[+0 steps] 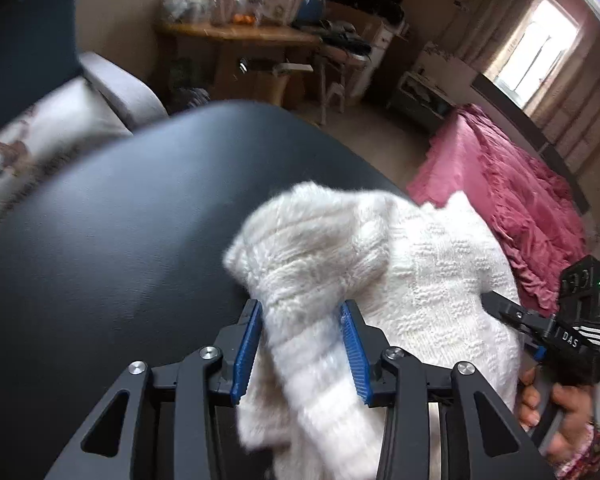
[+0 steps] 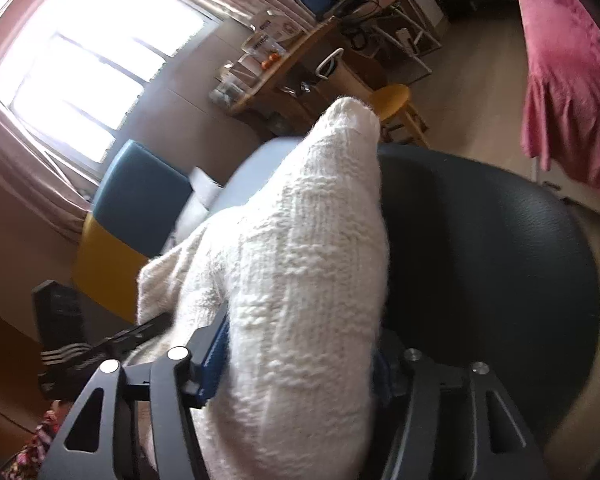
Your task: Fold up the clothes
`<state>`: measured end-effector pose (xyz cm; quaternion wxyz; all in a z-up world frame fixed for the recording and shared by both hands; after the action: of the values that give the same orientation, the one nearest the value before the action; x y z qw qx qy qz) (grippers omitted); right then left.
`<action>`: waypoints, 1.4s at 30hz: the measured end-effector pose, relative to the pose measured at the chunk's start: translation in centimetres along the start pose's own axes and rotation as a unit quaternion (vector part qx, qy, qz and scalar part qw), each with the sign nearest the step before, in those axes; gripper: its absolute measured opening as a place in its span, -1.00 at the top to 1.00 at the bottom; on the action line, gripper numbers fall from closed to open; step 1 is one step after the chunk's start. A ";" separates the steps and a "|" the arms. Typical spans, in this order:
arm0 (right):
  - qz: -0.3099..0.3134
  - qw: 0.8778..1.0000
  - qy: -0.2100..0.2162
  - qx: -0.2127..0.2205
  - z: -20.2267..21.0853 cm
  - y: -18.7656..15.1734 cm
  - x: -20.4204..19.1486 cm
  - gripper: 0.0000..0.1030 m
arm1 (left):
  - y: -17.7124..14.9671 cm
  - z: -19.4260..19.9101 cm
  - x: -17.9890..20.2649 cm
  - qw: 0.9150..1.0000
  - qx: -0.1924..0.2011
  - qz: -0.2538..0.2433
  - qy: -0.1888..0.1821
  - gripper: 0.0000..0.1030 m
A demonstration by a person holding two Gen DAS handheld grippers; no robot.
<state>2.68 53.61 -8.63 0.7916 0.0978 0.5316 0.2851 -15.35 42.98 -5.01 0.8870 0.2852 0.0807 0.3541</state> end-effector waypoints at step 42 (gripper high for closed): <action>0.126 0.984 -0.119 0.031 7.4 -7.7 -8.8 -0.12 | -11.0 9.1 -1.1 0.989 0.037 0.035 0.136 -1.00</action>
<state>9.58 43.54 -2.22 0.8035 0.2213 0.4261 0.3521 -6.60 31.70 -3.72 0.8439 0.2696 0.2035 0.4167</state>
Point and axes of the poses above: each gripper's, at about its wrist camera, not at the fingertips, and z roughly against the way its jaws point, x to its right, y to its top, the point moved 10 cm from there along -z, roughly the way its jaws point, and after that the axes turned 15 degrees about y, right-handed, at the moved point
